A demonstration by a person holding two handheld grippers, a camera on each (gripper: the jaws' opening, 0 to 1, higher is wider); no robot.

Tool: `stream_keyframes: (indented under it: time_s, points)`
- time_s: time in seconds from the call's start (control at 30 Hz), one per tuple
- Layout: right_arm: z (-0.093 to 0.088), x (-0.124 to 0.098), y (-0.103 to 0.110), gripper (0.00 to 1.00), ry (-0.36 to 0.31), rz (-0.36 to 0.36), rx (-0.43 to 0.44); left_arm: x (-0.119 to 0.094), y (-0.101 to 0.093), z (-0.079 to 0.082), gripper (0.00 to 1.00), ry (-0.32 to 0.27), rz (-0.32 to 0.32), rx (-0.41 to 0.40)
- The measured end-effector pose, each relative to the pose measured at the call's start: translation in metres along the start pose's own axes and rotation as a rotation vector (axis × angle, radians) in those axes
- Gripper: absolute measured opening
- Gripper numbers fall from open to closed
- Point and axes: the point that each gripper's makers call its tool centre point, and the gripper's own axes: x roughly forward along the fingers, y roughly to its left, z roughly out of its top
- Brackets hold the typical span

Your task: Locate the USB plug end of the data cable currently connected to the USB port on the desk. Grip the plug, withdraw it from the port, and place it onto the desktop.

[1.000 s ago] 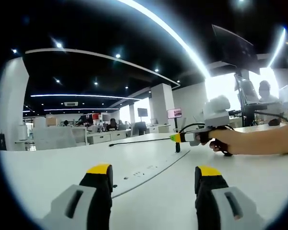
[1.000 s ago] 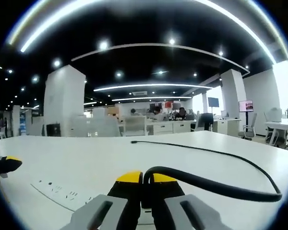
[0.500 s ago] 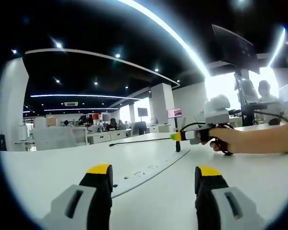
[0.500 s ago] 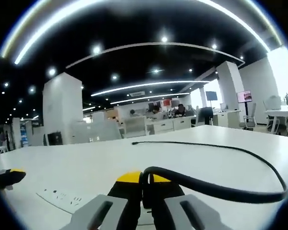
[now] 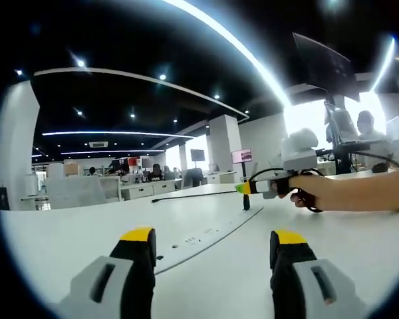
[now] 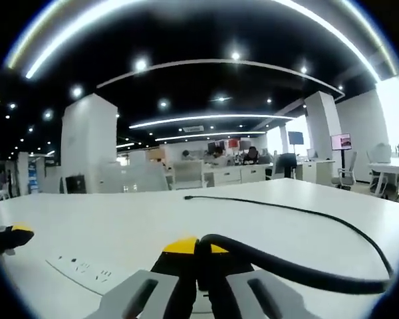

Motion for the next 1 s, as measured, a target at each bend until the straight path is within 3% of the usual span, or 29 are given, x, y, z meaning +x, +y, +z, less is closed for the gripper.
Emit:
stream_keyframes:
  time_s: [0.2, 0.33, 0.67, 0.87, 0.93, 1.0]
  points:
    - [0.001, -0.003, 0.005, 0.06, -0.010, -0.004, -0.012, 0.000, 0.000, 0.000, 0.70, 0.000, 0.000, 0.000]
    - [0.001, -0.002, 0.008, 0.06, 0.000, -0.019, -0.102, 0.000, 0.000, 0.000, 0.70, 0.002, 0.001, 0.002]
    - [0.002, 0.005, -0.009, 0.05, -0.017, -0.001, 0.064, 0.001, 0.001, 0.000, 0.70, 0.003, 0.000, 0.003]
    - [-0.002, -0.006, 0.006, 0.06, 0.008, -0.029, -0.137, 0.001, 0.001, 0.000, 0.70, 0.002, -0.001, 0.003]
    - [-0.002, -0.004, 0.005, 0.06, 0.007, -0.021, -0.122, 0.001, 0.001, 0.000, 0.70, 0.002, -0.001, 0.003]
    - [-0.002, -0.002, 0.002, 0.05, -0.002, 0.001, -0.045, 0.001, 0.001, 0.000, 0.70, 0.002, -0.001, 0.003]
